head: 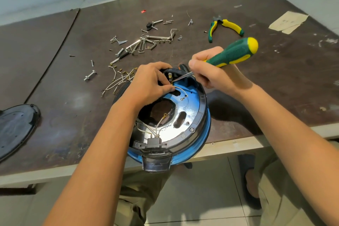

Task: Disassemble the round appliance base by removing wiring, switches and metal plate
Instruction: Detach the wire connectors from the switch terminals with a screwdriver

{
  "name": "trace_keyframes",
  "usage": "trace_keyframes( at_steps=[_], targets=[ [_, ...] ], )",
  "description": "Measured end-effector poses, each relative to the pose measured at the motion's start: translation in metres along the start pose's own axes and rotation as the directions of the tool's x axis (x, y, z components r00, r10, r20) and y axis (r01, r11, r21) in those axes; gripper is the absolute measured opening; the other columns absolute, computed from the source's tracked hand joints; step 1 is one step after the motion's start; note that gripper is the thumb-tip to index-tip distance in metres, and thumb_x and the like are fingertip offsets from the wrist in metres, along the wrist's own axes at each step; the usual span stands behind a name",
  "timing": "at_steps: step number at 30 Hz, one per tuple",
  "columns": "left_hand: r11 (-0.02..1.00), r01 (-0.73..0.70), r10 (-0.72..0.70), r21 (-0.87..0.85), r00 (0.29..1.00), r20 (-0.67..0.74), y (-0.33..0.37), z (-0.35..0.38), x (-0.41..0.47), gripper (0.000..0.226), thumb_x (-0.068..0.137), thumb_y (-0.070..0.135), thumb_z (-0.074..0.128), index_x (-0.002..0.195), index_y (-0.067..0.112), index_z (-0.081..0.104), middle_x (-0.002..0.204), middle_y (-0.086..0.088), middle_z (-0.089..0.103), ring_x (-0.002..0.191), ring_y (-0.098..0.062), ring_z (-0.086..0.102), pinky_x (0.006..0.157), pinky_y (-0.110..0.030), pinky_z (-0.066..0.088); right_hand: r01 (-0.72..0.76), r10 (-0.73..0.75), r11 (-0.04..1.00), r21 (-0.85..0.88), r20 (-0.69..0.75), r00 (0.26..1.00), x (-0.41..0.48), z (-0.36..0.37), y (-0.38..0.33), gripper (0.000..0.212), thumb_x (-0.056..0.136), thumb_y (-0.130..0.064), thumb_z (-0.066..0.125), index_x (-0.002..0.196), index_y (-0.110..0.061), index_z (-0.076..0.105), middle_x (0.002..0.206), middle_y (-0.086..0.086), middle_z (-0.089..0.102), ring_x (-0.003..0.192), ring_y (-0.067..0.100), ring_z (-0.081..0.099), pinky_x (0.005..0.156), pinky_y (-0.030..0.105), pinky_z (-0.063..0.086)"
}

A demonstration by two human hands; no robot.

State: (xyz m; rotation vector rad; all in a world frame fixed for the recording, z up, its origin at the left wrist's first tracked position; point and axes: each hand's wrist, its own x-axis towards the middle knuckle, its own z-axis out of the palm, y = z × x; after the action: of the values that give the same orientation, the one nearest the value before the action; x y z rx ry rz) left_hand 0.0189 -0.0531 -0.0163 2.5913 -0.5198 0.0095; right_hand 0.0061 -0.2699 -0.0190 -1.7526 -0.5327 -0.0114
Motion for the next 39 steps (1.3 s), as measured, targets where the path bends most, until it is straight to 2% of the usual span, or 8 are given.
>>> trace_keyframes(
  at_steps=[3, 6, 11, 16, 21, 30, 35, 39],
  targets=[
    [1.0, -0.001, 0.001, 0.002, 1.0, -0.006, 0.0, 0.0, 0.0, 0.007, 0.082, 0.02, 0.081, 0.089, 0.018, 0.083, 0.133, 0.006, 0.062, 0.107, -0.002, 0.051, 0.088, -0.016, 0.037, 0.04, -0.039, 0.997, -0.067, 0.026, 0.999, -0.002, 0.003, -0.002, 0.05, 0.103, -0.01, 0.052, 0.054, -0.007, 0.047, 0.047, -0.004, 0.047, 0.046, 0.008, 0.042, 0.052, 0.014, 0.035],
    [1.0, -0.004, 0.004, -0.002, 1.0, -0.009, -0.001, 0.0, 0.001, 0.006, 0.081, 0.02, 0.081, 0.087, 0.019, 0.083, 0.133, 0.007, 0.062, 0.104, 0.0, 0.05, 0.086, -0.015, 0.037, -0.021, 0.018, 0.999, -0.029, -0.089, 0.996, 0.003, 0.008, -0.001, 0.05, 0.1, -0.017, 0.053, 0.053, -0.003, 0.046, 0.043, 0.002, 0.043, 0.039, 0.015, 0.038, 0.045, 0.017, 0.033],
    [1.0, -0.019, 0.019, 0.012, 1.0, 0.007, -0.001, 0.0, 0.001, 0.007, 0.081, 0.02, 0.082, 0.087, 0.018, 0.083, 0.132, 0.006, 0.063, 0.109, -0.009, 0.058, 0.091, -0.021, 0.043, -0.181, 0.229, 0.955, 0.235, -0.195, 0.954, 0.012, 0.012, 0.0, 0.035, 0.087, -0.026, 0.056, 0.057, -0.009, 0.047, 0.04, 0.005, 0.036, 0.031, 0.016, 0.025, 0.04, 0.014, 0.025],
    [0.999, -0.028, 0.028, 0.027, 1.0, 0.009, -0.002, -0.001, 0.001, 0.007, 0.082, 0.02, 0.081, 0.088, 0.017, 0.083, 0.134, 0.005, 0.062, 0.113, -0.011, 0.057, 0.09, -0.017, 0.039, -0.24, 0.292, 0.931, 0.276, -0.167, 0.942, 0.015, 0.013, -0.004, 0.03, 0.082, -0.027, 0.056, 0.057, -0.015, 0.048, 0.042, 0.005, 0.035, 0.031, 0.014, 0.022, 0.04, 0.012, 0.024],
    [0.999, -0.015, 0.015, 0.029, 1.0, 0.011, -0.002, -0.002, 0.0, 0.009, 0.082, 0.02, 0.081, 0.09, 0.016, 0.083, 0.137, 0.003, 0.061, 0.119, -0.013, 0.055, 0.094, -0.02, 0.038, -0.305, 0.355, 0.909, 0.285, -0.143, 0.924, 0.017, 0.012, -0.011, 0.037, 0.095, -0.017, 0.052, 0.058, -0.017, 0.046, 0.045, 0.003, 0.035, 0.031, 0.012, 0.021, 0.039, 0.012, 0.022],
    [0.999, -0.022, 0.021, 0.033, 1.0, 0.013, -0.002, -0.002, 0.0, 0.007, 0.081, 0.019, 0.082, 0.087, 0.016, 0.083, 0.136, 0.002, 0.062, 0.118, -0.014, 0.056, 0.093, -0.018, 0.037, -0.432, 0.479, 0.854, 0.29, -0.114, 0.87, 0.028, 0.011, -0.017, 0.036, 0.093, -0.023, 0.052, 0.058, -0.021, 0.046, 0.044, -0.002, 0.037, 0.032, 0.01, 0.02, 0.037, 0.013, 0.018],
    [1.0, -0.014, 0.014, 0.013, 1.0, 0.006, 0.001, -0.002, 0.0, 0.005, 0.08, 0.017, 0.083, 0.085, 0.016, 0.084, 0.132, 0.004, 0.063, 0.113, -0.014, 0.059, 0.093, -0.019, 0.04, -0.407, 0.446, 0.873, 0.268, -0.102, 0.889, 0.029, 0.01, -0.019, 0.035, 0.095, -0.024, 0.053, 0.06, -0.02, 0.047, 0.045, -0.003, 0.038, 0.033, 0.01, 0.022, 0.038, 0.015, 0.02],
    [1.0, 0.003, -0.003, 0.01, 1.0, 0.014, 0.001, -0.002, -0.002, 0.006, 0.081, 0.019, 0.082, 0.086, 0.017, 0.084, 0.136, 0.005, 0.061, 0.119, -0.011, 0.055, 0.099, -0.024, 0.041, -0.205, 0.209, 0.977, 0.059, -0.072, 0.975, 0.016, 0.005, -0.015, 0.044, 0.1, -0.022, 0.054, 0.06, -0.005, 0.046, 0.046, 0.005, 0.04, 0.036, 0.016, 0.03, 0.041, 0.02, 0.027]
  ],
)
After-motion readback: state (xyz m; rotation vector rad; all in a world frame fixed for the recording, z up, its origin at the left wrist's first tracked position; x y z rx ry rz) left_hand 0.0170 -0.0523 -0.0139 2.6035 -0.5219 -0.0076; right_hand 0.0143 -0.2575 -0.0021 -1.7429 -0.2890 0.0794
